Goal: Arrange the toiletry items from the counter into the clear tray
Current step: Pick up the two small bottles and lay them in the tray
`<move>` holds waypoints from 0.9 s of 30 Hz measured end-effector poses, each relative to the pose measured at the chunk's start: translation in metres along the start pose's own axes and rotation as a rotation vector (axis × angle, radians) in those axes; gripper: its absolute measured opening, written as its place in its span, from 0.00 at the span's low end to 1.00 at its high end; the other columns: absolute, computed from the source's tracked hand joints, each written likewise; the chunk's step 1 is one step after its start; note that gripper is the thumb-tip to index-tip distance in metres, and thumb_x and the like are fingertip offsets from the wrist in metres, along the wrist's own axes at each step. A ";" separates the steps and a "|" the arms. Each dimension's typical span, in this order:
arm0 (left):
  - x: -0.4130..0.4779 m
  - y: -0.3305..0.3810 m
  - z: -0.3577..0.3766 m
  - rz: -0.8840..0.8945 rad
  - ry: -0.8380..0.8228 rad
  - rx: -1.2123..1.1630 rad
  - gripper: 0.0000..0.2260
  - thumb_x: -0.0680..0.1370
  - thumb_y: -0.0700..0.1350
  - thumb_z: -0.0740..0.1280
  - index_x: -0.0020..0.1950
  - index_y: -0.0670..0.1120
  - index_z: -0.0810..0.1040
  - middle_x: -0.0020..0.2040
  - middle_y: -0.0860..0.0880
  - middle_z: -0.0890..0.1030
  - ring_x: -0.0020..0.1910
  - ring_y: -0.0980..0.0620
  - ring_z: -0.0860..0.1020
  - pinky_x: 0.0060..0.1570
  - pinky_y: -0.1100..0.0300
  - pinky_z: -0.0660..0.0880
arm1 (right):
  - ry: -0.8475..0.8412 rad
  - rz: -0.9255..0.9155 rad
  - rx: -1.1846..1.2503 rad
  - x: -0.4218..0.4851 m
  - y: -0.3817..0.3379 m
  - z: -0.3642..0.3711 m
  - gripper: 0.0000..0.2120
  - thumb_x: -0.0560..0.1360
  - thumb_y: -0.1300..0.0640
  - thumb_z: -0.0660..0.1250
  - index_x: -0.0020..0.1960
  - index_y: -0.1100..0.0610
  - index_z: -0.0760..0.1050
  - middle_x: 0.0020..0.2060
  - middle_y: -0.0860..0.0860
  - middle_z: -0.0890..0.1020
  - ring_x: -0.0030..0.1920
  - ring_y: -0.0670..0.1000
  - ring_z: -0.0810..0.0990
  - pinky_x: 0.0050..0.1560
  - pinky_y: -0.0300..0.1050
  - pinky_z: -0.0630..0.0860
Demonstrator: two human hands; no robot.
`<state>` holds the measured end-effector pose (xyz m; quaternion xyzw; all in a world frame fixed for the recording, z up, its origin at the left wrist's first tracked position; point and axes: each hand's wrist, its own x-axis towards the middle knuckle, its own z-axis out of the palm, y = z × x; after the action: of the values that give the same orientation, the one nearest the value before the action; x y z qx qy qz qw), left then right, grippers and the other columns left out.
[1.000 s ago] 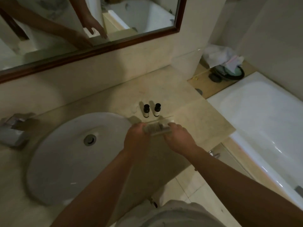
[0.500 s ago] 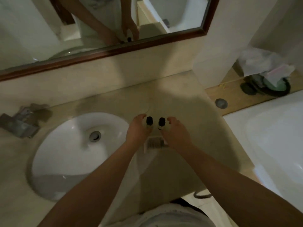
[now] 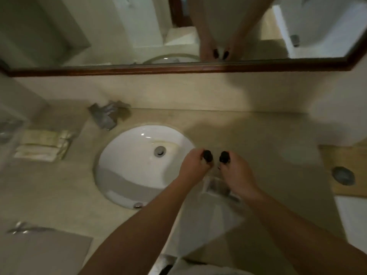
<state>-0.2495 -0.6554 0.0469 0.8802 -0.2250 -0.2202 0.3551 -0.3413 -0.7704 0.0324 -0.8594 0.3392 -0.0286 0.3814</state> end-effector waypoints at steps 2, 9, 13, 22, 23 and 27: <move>-0.013 -0.011 -0.031 -0.036 0.077 -0.032 0.09 0.69 0.48 0.72 0.44 0.44 0.77 0.42 0.46 0.80 0.40 0.48 0.79 0.42 0.51 0.77 | -0.065 -0.075 0.005 -0.002 -0.028 0.011 0.05 0.76 0.53 0.62 0.46 0.55 0.74 0.39 0.53 0.79 0.40 0.57 0.78 0.37 0.47 0.71; -0.080 -0.084 -0.156 -0.149 0.246 -0.058 0.09 0.66 0.51 0.73 0.40 0.49 0.76 0.37 0.52 0.80 0.37 0.53 0.78 0.39 0.54 0.76 | -0.245 -0.325 0.113 -0.040 -0.137 0.090 0.04 0.74 0.49 0.63 0.47 0.48 0.70 0.40 0.49 0.81 0.40 0.51 0.81 0.40 0.49 0.76; -0.130 -0.150 -0.226 -0.177 0.316 -0.071 0.11 0.66 0.48 0.75 0.43 0.49 0.77 0.39 0.53 0.82 0.36 0.57 0.79 0.38 0.58 0.76 | -0.368 -0.388 0.121 -0.077 -0.202 0.152 0.06 0.74 0.48 0.65 0.49 0.45 0.69 0.45 0.48 0.81 0.43 0.50 0.82 0.43 0.49 0.78; -0.212 -0.277 -0.350 -0.191 0.367 -0.127 0.11 0.67 0.40 0.74 0.43 0.46 0.74 0.38 0.54 0.77 0.33 0.62 0.73 0.34 0.70 0.69 | -0.369 -0.501 0.132 -0.140 -0.322 0.277 0.11 0.77 0.54 0.67 0.57 0.57 0.75 0.47 0.53 0.82 0.45 0.53 0.81 0.44 0.46 0.75; -0.215 -0.288 -0.360 -0.195 0.365 -0.131 0.11 0.67 0.39 0.74 0.43 0.46 0.73 0.37 0.54 0.76 0.32 0.63 0.72 0.33 0.71 0.68 | -0.369 -0.505 0.122 -0.143 -0.331 0.286 0.11 0.77 0.54 0.67 0.58 0.57 0.75 0.47 0.53 0.82 0.45 0.54 0.81 0.43 0.46 0.75; -0.208 -0.322 -0.392 -0.206 0.363 -0.077 0.11 0.69 0.41 0.74 0.50 0.50 0.80 0.45 0.54 0.79 0.40 0.64 0.75 0.38 0.79 0.67 | -0.409 -0.475 0.141 -0.143 -0.359 0.313 0.12 0.78 0.53 0.66 0.59 0.57 0.74 0.45 0.51 0.81 0.43 0.52 0.80 0.43 0.46 0.74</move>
<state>-0.1245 -0.1259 0.1163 0.9096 -0.0578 -0.1014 0.3987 -0.1534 -0.3125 0.0829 -0.8740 0.0425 0.0333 0.4828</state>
